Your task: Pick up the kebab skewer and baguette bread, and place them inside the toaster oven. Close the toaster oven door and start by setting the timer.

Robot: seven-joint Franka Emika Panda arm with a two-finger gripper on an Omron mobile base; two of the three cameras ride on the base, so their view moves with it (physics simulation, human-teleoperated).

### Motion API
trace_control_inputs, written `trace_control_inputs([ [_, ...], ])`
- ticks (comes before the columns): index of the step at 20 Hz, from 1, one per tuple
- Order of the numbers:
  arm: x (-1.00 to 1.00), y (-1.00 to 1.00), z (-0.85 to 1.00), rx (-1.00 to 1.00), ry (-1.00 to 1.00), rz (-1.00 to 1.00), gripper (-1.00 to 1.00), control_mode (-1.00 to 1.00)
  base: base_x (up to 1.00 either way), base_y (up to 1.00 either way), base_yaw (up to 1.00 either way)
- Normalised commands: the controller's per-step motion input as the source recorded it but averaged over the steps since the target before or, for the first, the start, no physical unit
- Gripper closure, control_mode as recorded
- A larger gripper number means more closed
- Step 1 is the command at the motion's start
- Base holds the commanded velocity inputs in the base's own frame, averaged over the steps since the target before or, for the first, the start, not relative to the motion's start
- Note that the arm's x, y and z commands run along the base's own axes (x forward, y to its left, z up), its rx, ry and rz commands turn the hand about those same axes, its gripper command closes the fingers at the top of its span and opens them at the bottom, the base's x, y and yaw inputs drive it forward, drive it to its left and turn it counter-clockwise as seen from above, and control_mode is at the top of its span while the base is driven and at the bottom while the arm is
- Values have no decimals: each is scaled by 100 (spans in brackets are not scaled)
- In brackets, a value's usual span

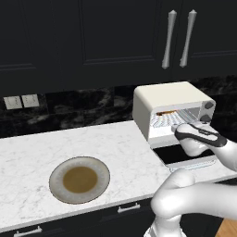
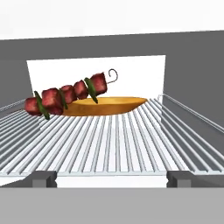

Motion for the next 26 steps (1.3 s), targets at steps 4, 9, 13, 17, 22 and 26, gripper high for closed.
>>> trace_control_inputs([
  [4, 20, 0, 0, 0, 0, 0, -100, -100, 0, 0, 0],
  [9, 23, 2, 0, 0, 0, 0, -100, -100, 0, 0, 0],
  [13, 20, 3, 0, 0, 0, 0, -100, -100, 0, 0, 0],
  [17, 9, 1, 0, 0, 0, 0, -100, -100, 0, 0, 0],
  [22, 2, 0, 0, 0, 0, 0, -100, -100, 0, 0, 0],
  [26, -17, 0, 0, 0, 0, 1, -100, -100, 0, 0, 0],
])
